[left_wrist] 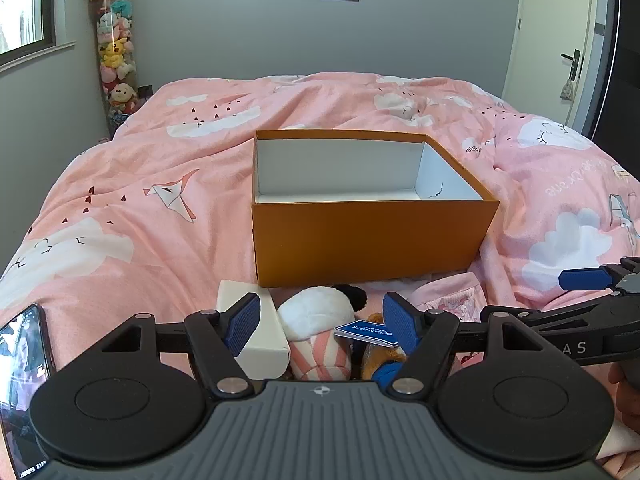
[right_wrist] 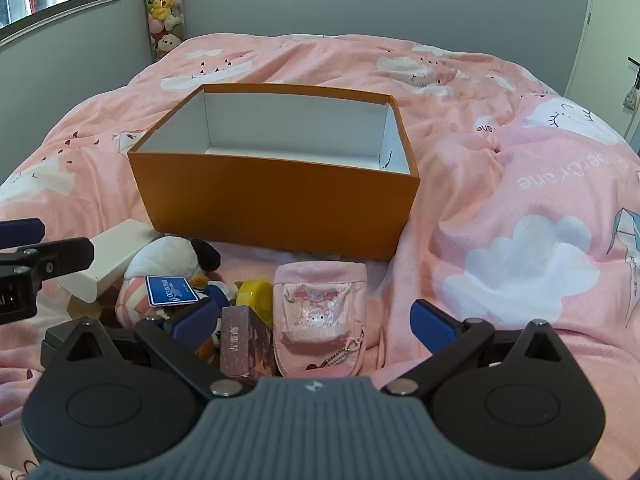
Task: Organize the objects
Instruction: 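Grasp the white rectangular box with the left tool while the right tool grasps the small brown box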
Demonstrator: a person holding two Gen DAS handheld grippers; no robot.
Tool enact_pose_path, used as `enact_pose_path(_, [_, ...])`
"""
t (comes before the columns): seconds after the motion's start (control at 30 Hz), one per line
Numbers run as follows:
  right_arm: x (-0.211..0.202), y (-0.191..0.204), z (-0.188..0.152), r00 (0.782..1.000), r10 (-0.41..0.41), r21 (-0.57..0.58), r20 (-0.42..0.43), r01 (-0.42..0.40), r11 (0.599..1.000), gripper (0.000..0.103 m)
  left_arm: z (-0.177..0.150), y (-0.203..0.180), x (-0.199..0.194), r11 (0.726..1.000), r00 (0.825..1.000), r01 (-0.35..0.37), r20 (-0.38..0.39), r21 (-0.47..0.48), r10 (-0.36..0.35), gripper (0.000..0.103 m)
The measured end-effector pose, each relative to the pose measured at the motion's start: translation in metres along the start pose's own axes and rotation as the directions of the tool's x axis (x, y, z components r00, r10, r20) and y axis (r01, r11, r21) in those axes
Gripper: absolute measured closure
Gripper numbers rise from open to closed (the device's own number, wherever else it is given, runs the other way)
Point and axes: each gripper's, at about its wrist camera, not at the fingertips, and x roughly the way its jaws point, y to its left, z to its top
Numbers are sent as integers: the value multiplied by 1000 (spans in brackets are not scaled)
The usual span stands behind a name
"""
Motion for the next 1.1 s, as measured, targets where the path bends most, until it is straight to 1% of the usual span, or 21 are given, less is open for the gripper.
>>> enact_pose_path(0.67, [4, -1, -1, 1000, 8, 10, -25, -8, 1000, 1, -1, -3, 2, 1000, 1000, 7, -15, 4, -7, 20])
enact_pose_path(0.83, [6, 0, -1, 999, 14, 7, -36, -14, 1000, 1, 0, 0, 2, 999, 999, 35, -28, -3, -35, 21])
enact_pose_path(0.93, [9, -2, 0, 998, 38, 10, -51, -38, 999, 1, 1, 8, 4, 998, 997, 61, -50, -28, -62, 24])
enact_pose_path(1.1, [17, -3, 8, 992, 99, 7, -74, -98, 995, 1, 6, 23, 8, 998, 995, 48, -85, -30, -51, 30])
